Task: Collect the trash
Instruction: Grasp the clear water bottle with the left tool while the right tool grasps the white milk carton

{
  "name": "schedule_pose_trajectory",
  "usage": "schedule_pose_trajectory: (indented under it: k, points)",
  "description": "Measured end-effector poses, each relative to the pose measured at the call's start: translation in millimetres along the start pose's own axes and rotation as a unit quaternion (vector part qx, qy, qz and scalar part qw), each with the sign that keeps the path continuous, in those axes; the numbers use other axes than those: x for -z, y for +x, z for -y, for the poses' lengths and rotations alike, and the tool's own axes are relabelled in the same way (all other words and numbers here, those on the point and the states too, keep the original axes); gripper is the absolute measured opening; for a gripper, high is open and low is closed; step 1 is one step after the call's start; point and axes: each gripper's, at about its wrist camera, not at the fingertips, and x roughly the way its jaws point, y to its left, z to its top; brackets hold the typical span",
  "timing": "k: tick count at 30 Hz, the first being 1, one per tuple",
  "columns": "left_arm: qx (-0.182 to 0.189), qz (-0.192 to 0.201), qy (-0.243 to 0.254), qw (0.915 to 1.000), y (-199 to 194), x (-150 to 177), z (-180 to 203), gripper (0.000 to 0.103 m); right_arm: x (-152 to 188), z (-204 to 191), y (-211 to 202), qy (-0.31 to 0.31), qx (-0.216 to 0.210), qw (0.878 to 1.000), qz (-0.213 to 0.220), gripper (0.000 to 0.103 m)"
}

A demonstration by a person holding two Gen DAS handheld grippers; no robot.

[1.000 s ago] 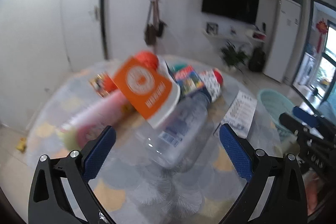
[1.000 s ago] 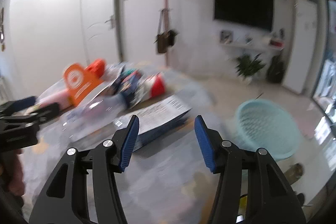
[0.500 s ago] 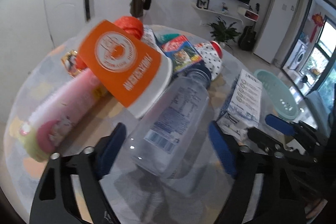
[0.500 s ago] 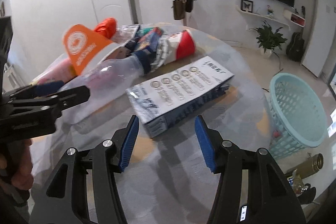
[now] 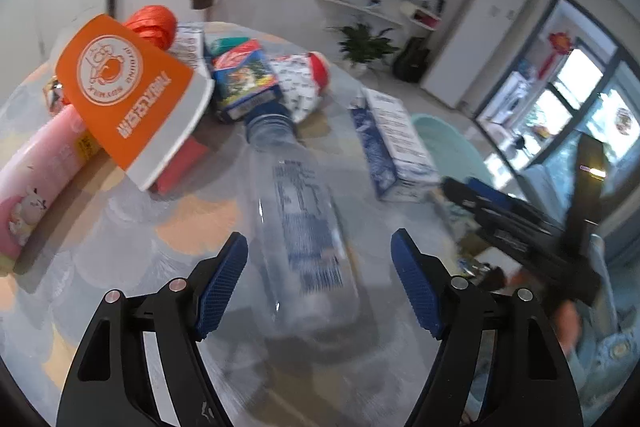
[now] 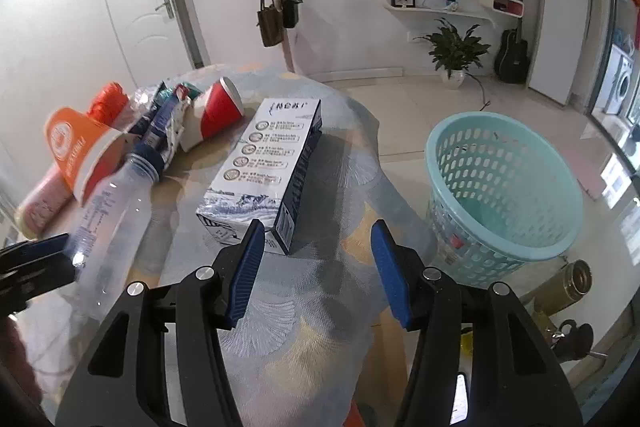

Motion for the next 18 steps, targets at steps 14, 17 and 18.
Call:
schedule_pose_trajectory:
  k: [14,17,18]
  points:
    - [-0.112,-0.031,0.005,0.9932,51.1,-41.4,5.1,0.056,-48.4,-30.1,39.1,0.01,-0.026,0.999,-0.022,0.071]
    - [-0.128,-0.014,-0.001,0.9916,48.6,-44.6,3.7,0.055,-50.5,-32.5,53.7,0.023,-0.025,0.999,-0.041,0.071]
    - [-0.131,-0.008,-0.004,0.9913,48.1,-46.3,4.9,0.055,-50.7,-32.9,57.6,0.026,-0.022,0.998,-0.044,0.071]
